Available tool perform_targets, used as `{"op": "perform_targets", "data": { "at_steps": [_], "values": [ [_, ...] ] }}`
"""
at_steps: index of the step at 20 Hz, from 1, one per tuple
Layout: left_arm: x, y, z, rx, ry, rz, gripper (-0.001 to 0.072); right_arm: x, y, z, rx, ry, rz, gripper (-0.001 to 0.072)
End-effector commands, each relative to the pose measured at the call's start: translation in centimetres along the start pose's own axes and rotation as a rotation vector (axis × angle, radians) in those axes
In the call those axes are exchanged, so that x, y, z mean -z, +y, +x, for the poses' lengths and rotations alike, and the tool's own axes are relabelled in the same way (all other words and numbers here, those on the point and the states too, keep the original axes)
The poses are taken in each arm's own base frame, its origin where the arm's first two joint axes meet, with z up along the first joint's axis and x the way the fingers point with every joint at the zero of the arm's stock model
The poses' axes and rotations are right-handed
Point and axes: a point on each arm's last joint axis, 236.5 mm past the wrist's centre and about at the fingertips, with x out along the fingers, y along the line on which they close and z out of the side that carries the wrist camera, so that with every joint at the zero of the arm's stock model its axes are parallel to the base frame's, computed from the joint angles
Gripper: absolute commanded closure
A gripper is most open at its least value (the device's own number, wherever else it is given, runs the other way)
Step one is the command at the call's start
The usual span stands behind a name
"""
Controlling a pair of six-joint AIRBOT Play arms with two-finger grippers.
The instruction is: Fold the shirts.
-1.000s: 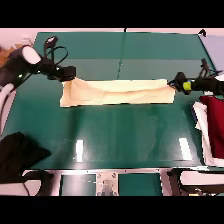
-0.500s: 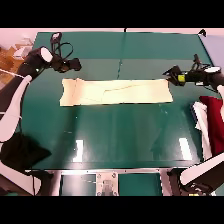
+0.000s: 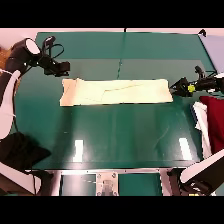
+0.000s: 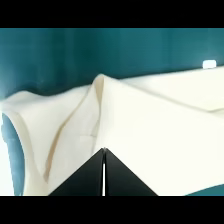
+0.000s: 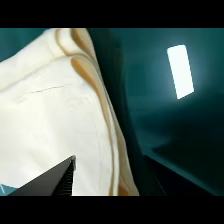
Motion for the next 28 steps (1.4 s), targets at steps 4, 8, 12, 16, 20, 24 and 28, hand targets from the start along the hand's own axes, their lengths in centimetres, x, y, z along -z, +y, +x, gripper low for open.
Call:
{"op": "perform_targets", "data": {
  "at_steps": [4,8,12,16,20,24,28],
  "values": [
    [0.7,-3.0,0.0,0.138,0.035,-0.053,0.0684,2.1,0.9,6.5,-0.058,0.139,-0.016,0.0312],
    [2.0,-6.4,2.0,0.168,0.077,-0.002,0.0685,0.7,3.6,5.6,-0.071,0.125,-0.088,0.0700],
    [3.3,-13.3,6.1,0.219,0.064,0.091,0.0684,0.9,9.3,-1.1,-0.094,0.128,-0.202,0.0700],
    [5.6,-23.5,10.9,0.359,0.007,0.114,0.0684,4.0,15.9,-7.9,-0.090,0.108,-0.338,0.0699],
    [8.7,-31.1,15.1,0.443,-0.064,0.108,0.0685,7.1,21.6,-12.5,-0.115,0.057,-0.458,0.0699],
    [10.2,-34.9,17.6,0.501,-0.100,0.043,0.0684,9.1,25.2,-14.4,-0.182,0.038,-0.520,0.0699],
    [10.9,-35.4,18.7,0.540,-0.037,-0.009,0.0684,8.7,25.2,-14.3,-0.175,0.022,-0.518,0.0699]
  ]
}}
